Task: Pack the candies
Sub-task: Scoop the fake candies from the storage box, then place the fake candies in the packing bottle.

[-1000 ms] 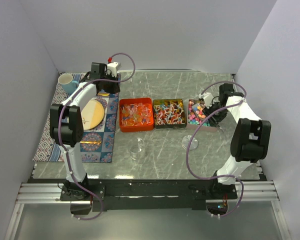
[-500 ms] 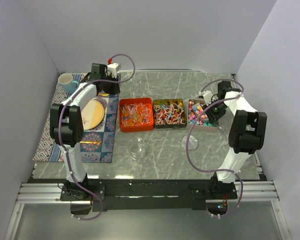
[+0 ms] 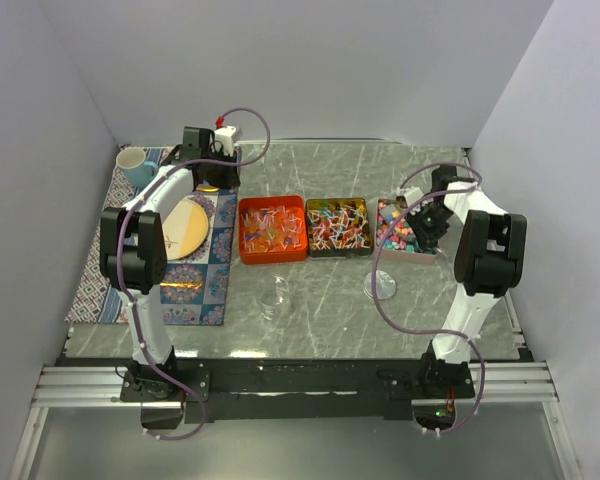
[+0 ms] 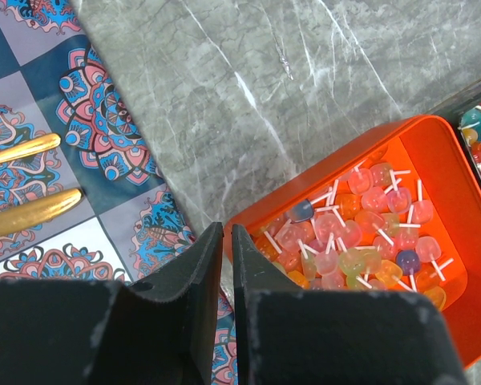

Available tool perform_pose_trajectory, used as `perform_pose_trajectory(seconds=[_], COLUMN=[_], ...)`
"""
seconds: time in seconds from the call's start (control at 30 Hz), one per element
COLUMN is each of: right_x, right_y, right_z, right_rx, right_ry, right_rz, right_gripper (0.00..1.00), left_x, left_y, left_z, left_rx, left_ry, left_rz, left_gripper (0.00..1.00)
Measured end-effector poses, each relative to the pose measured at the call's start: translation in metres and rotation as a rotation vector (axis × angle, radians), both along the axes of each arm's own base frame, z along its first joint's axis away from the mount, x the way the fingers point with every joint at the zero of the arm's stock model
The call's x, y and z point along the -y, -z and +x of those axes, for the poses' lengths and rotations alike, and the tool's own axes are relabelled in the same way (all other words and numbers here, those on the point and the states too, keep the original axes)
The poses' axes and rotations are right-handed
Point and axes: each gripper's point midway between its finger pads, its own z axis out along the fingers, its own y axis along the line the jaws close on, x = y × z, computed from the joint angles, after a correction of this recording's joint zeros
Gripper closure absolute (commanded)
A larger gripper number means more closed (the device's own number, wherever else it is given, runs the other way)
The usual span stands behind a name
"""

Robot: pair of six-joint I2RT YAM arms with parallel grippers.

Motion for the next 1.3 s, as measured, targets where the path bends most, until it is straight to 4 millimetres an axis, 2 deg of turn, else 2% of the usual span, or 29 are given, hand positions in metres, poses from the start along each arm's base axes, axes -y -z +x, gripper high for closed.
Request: perform_pose_trajectory(seconds=[0.03,0.1,0.3,0.4,0.57,0.7,1.03,1.13,1.27,1.3], right_x=[0.0,-0.002,-0.004,-0.002,0.004,0.005,-0.007,-0.013,-0.046,-0.058], right_y=[0.002,0.003,0.002,-0.001,-0.019,-0.03,-0.063,-0.082,-0.131,-0.143], right_z=[0.002,0.002,0.002,-0.004,-0.017,-0.012,0.015,0.019,0.03,0.03], right_rx=[0.0,-0.003,0.018,0.038,0.088,0.161,0.346,0.376,0.466,0.494], right_ry=[0.002,0.004,0.005,0.014,0.044,0.063,0.056,0.0,-0.18,-0.235], right_rz=[0.002,0.014,0.029,0.029,0.034,0.044,0.101,0.093,0.071,0.068], right_gripper=[0.94,1.0,1.0,1.0,1.0,1.0,1.0,1.0,1.0,1.0], left_x=[0.0,-0.001,-0.003,-0.004,-0.004,-0.003,-0.002,-0.002,-0.003,-0.004], left_y=[0.0,0.0,0.004,0.008,0.009,0.009,0.01,0.009,0.01,0.01], left_z=[0.0,0.0,-0.001,-0.003,-0.003,-0.003,-0.002,-0.002,-0.001,-0.001], left_rx=[0.0,0.0,-0.005,-0.016,-0.017,-0.018,-0.023,-0.024,-0.034,-0.043], left_ry=[-0.001,-0.004,-0.011,-0.011,-0.011,-0.012,-0.02,-0.023,-0.053,-0.068], left_rz=[0.001,0.004,0.013,0.018,0.016,0.014,0.005,0.003,-0.003,-0.006], left_gripper=[0.84,0.84,0.84,0.84,0.84,0.84,0.84,0.79,0.5,0.47])
